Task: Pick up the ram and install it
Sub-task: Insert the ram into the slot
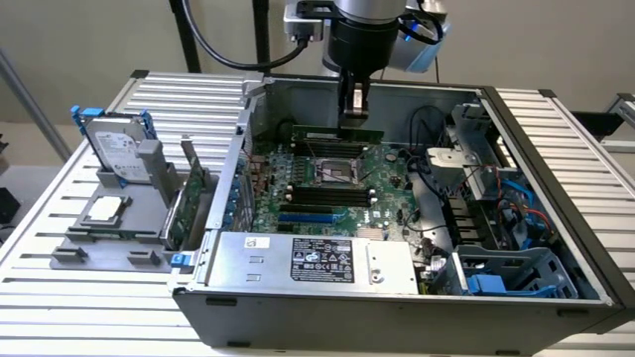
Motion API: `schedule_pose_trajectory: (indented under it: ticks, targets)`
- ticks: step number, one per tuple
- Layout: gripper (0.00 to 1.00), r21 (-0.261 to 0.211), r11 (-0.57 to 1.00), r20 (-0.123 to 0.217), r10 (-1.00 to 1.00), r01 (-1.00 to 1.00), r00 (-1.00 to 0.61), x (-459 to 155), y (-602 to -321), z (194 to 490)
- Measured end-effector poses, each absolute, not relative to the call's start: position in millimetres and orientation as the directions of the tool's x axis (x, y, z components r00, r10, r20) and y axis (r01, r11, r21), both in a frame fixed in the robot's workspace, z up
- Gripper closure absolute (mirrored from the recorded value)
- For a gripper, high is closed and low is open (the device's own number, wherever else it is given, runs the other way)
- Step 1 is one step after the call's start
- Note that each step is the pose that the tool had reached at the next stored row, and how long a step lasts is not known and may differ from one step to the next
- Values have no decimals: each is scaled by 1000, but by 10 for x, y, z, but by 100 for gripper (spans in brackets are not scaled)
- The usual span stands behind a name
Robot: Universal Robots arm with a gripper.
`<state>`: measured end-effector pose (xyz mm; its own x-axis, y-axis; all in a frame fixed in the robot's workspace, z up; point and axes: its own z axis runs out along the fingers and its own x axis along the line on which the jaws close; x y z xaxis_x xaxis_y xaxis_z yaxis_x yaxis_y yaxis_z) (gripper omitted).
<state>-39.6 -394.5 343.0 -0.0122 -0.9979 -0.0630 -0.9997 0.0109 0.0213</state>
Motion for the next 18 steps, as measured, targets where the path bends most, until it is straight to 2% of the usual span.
schedule_pose_trajectory:
  ticks: [11,18]
  targets:
    - [100,21,11,-63,-998,-1000,-12,-397,-3945,3428]
    - [100,21,11,-63,-998,-1000,-12,-399,-4041,3307]
